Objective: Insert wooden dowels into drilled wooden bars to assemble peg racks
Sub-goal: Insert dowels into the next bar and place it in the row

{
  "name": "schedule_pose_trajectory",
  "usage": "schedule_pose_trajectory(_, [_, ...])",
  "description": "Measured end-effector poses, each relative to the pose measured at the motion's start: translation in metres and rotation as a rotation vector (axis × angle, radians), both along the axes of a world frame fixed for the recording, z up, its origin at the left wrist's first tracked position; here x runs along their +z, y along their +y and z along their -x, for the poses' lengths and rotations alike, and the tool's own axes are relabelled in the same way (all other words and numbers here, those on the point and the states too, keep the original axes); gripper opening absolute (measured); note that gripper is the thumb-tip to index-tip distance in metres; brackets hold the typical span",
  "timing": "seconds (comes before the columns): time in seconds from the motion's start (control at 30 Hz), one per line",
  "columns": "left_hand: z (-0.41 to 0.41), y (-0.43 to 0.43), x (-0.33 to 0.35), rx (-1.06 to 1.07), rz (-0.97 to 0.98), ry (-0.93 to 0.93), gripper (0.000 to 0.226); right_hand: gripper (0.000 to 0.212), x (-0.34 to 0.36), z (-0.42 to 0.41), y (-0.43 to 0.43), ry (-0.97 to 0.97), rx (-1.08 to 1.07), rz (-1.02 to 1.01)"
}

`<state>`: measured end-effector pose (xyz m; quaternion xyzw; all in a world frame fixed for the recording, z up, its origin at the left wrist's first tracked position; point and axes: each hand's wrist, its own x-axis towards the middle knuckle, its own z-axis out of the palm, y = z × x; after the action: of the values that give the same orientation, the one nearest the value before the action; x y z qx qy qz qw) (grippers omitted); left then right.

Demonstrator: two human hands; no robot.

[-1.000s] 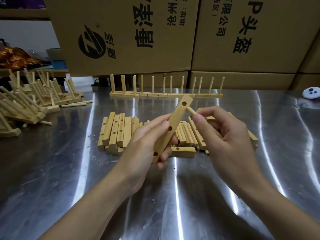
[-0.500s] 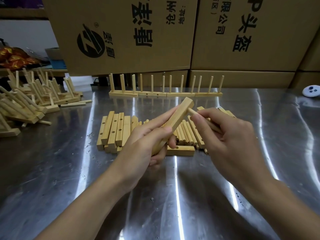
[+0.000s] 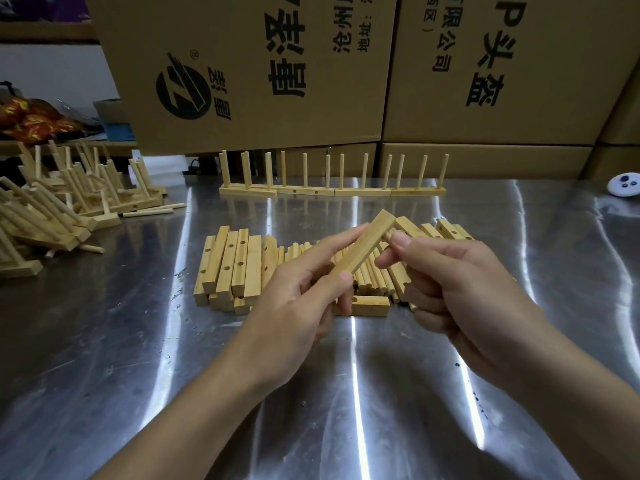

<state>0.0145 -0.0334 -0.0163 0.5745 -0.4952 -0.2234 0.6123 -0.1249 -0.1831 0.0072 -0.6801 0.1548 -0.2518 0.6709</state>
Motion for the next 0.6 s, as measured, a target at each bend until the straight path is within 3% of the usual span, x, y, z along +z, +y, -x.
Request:
schedule_pose_trajectory(0.07, [-0.002, -0.001, -0.001, -0.011, -0.005, 0.008, 0.042, 0.033, -0.002, -0.001, -0.001, 0.034, -0.061, 0.249])
schedule_pose_trajectory(0.17, [-0.003, -0.002, -0.002, -0.007, -0.007, -0.012, 0.037, 0.028, -0.007, -0.001, 0.0, -0.004, -0.256, 0.807])
schedule_pose_trajectory(0.27, [-0.004, -0.004, -0.006, 0.033, -0.005, -0.059, 0.043, 0.022, -0.008, -0.003, 0.005, -0.039, -0.378, 1.0])
schedule_pose_trajectory(0.4, [-0.002, -0.005, -0.01, 0.079, -0.009, -0.132, 0.042, 0.032, -0.011, -0.005, 0.006, -0.008, -0.333, 0.813])
schedule_pose_trajectory(0.53, [0.002, -0.007, -0.014, 0.09, 0.016, -0.155, 0.044, 0.038, -0.008, -0.003, 0.005, 0.003, -0.134, 0.226])
schedule_pose_trajectory(0.6, [0.003, -0.008, -0.015, 0.1, 0.013, -0.165, 0.046, 0.036, -0.006, -0.002, 0.005, 0.017, -0.074, 0.078])
